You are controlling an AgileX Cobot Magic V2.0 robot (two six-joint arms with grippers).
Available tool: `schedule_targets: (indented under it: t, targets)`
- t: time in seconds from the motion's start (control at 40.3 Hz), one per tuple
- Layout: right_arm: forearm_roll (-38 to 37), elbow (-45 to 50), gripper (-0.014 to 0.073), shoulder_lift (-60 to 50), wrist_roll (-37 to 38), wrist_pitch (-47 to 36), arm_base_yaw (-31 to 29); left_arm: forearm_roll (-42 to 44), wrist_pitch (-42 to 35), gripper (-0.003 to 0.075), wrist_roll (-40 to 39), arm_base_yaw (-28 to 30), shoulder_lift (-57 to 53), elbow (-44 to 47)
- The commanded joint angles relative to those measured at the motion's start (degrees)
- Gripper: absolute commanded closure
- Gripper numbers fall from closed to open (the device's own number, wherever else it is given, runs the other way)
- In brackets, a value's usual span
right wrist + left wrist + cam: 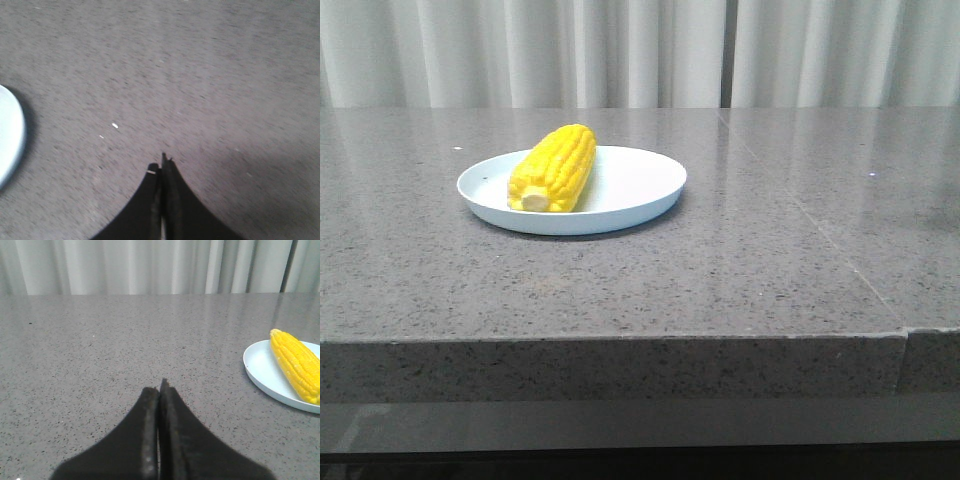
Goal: Place corn on plate with both arms
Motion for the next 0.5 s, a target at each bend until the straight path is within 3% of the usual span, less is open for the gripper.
schedule_targets:
  t: [0.0,0.223,0.471]
  targets:
    - [-2.73,6.16,0.0685,-8.28,-0.55,-8.75,-0.50,0.10,-4.12,0.0741,0.05,-0.36,0.55,-1.56]
    - [-3.31,22.52,0.0685,-24.85,-0.55,-20.21,-0.50,0.10,-4.12,0.0741,0.05,-0.36,0.55,-1.56]
    - [-3.31,34.99,0.0685,-41.85,-0.55,-23.25,-0.50,0.10,-4.12,0.0741,0.05,-0.36,0.55,-1.56]
